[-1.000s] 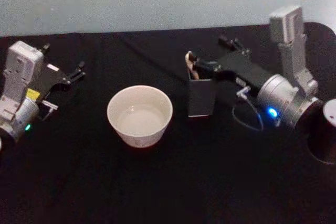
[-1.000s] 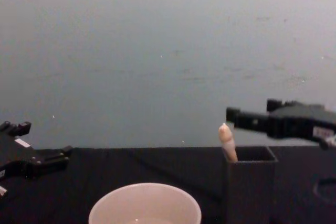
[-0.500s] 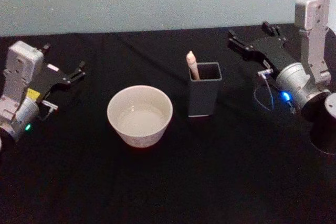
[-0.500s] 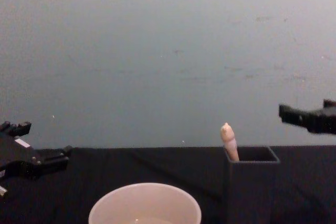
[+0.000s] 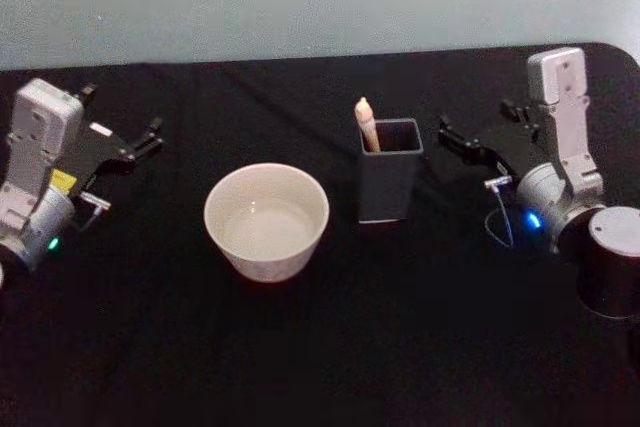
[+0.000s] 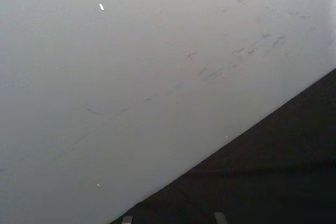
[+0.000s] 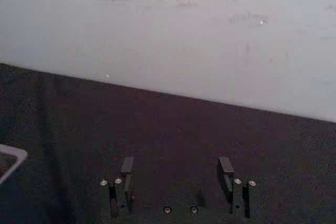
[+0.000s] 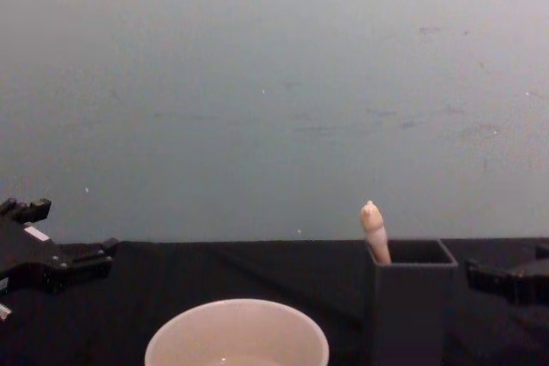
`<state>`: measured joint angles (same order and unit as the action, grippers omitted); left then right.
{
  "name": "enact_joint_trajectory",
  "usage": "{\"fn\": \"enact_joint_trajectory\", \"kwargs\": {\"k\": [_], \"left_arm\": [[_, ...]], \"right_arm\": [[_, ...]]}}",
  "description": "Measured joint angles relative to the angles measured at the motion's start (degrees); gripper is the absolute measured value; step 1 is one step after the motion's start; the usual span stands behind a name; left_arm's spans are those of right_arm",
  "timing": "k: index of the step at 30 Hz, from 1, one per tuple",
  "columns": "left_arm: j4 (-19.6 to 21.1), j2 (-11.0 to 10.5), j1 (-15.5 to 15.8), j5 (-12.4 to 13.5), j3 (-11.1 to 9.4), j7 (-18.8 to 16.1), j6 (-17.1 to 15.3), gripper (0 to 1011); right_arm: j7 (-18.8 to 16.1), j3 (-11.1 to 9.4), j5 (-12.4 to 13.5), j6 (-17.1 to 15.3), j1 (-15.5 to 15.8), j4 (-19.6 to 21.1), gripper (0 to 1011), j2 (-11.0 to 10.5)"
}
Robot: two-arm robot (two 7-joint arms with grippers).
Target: Pick up the stirring spoon with one hand, stir inside the cup, then place it back in its original position.
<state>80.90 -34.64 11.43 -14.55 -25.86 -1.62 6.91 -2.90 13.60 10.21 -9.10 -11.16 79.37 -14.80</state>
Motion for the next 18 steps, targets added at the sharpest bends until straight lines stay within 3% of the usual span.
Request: {"fn": "enact_joint_trajectory", "kwargs": {"k": [18], "left_arm": [[0.0, 0.0, 0.0, 0.0, 0.0, 0.0, 0.0, 1001]], "right_arm": [[-0.2, -0.4, -1.0, -0.7, -0.5, -1.4, 1002, 0.7]]}}
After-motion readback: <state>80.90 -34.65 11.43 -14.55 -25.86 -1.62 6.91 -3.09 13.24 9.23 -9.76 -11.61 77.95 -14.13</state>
